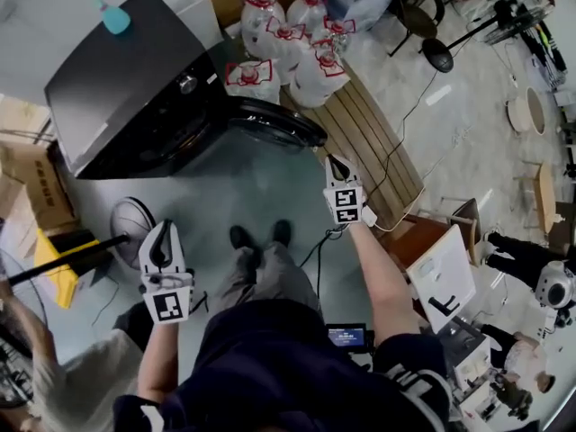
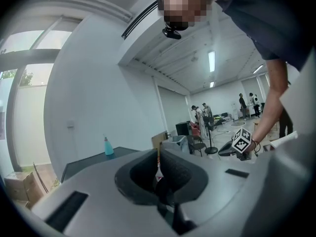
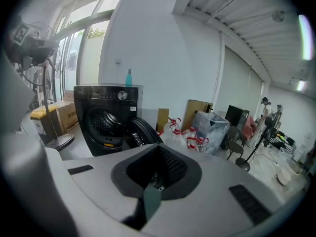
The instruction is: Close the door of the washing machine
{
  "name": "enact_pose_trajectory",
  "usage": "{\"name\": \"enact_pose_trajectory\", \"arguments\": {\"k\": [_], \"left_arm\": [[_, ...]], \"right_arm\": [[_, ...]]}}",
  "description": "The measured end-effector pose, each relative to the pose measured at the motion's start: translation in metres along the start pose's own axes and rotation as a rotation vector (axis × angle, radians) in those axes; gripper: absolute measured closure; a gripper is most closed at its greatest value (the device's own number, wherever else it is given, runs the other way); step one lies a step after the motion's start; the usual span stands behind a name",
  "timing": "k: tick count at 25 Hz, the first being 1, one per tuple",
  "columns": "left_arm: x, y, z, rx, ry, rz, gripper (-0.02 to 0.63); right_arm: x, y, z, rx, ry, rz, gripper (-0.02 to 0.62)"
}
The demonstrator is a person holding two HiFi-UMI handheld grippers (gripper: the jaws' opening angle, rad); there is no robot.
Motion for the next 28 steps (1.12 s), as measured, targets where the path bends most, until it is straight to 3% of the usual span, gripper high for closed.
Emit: {"name": "enact_pose_trajectory", "arguments": {"k": [10,20,28], "left_arm": [[0.016,-0.032,-0.001,0.000,0.001,-0.075,0.572],[0.017,-0.057,-0.001,0.022,0.025,-0.143,0.572],[0.016,-0.077,-0.001,0.050,0.044,-0.211,0.572]], "right_arm": [[0.063,-0.052,0.031,-0.076,0.038,-0.111,0.532],[0.117,-0.110,0.046,-0.158,0.162,-0.187,0.414],[0.149,-0.151,0.060,-0.210,0.260,-0.230,0.400]]}}
Point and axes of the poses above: the fingertips, and each gripper's own axes: x forward along the fingers, z to its right, y out of its top, the point moved 5 cm from there along -x, backward along the fingers, and after that the axes turned 9 degrees about z, right-handed, at the moved point
